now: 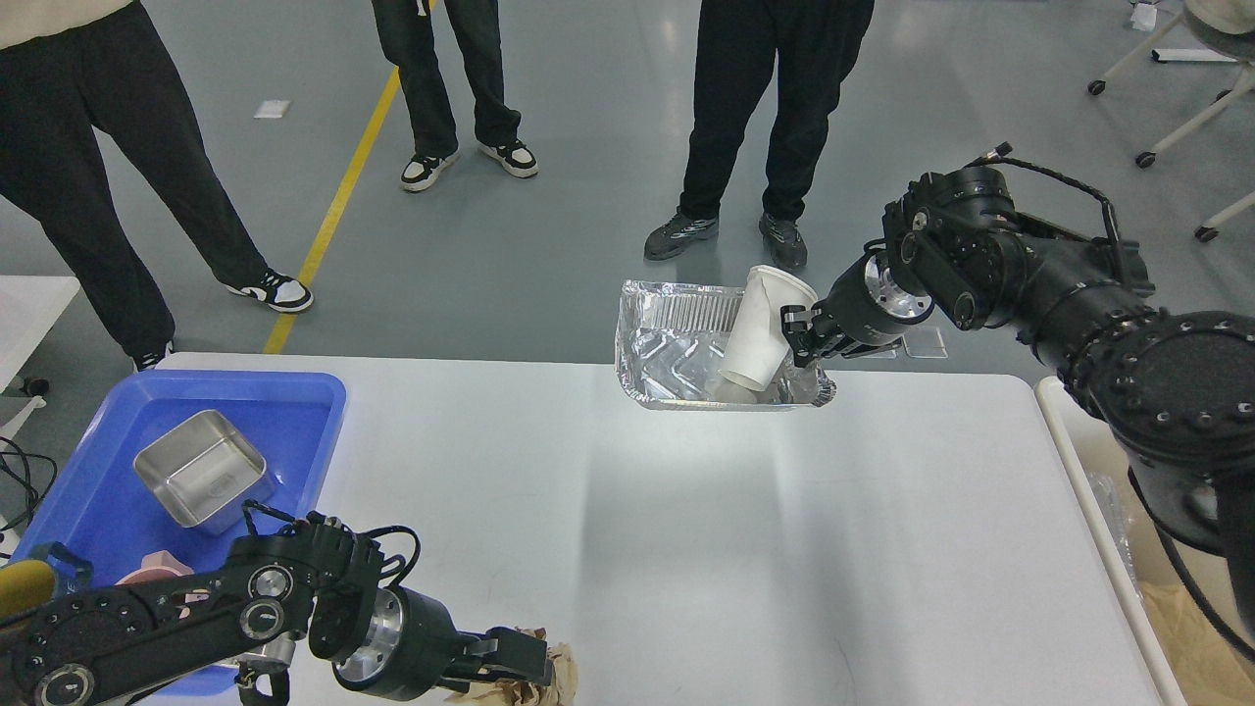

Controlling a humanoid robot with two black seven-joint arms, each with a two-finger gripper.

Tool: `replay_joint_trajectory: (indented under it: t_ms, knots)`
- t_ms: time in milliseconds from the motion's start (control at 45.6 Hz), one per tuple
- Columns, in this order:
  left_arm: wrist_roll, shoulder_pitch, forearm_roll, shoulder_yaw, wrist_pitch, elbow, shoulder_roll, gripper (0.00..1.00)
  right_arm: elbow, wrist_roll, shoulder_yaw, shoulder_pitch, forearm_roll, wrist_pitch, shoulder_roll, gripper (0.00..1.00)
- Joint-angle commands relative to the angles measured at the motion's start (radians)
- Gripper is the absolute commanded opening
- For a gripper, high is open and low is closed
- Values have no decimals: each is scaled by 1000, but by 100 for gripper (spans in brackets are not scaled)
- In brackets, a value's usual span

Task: Tidy desktop
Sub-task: 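Grasp the crumpled brown paper with the left gripper and lift it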

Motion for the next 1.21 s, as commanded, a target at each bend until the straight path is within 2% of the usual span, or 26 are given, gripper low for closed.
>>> replay_joint_trajectory:
  t_ms: [0,307,505,614,724,834,856,899,987,1053,1185]
  knots:
    - [30,-7,1,13,-9,2,1,95,1,0,2,-2,0,0,-3,0]
    - [50,2,38,26,-6,52,-14,93,1,2,12,-15,0,-1,-6,0]
    - [56,-8,83,62,-3,95,-77,86,1,2,17,-15,0,-1,-6,0]
    - [59,-5,118,64,-4,117,-108,75,1,2,23,-17,0,-1,-6,0]
    - [60,-2,150,65,-6,130,-119,58,1,2,29,-17,0,-1,-11,0]
    - [63,1,181,66,-7,150,-131,54,1,3,29,-17,0,-1,-17,0]
    - [65,4,199,66,-13,166,-151,44,1,3,31,-15,0,-1,-20,0]
    - [65,5,204,66,-18,170,-162,34,1,5,31,-15,0,-1,-24,0]
    - [68,7,213,69,-24,175,-180,4,1,5,31,-17,0,-1,-34,0]
    - [73,1,231,90,-30,179,-188,0,2,8,31,-17,0,-1,-35,0]
    - [74,-5,234,104,-43,181,-189,0,2,8,31,-17,0,-1,-43,0]
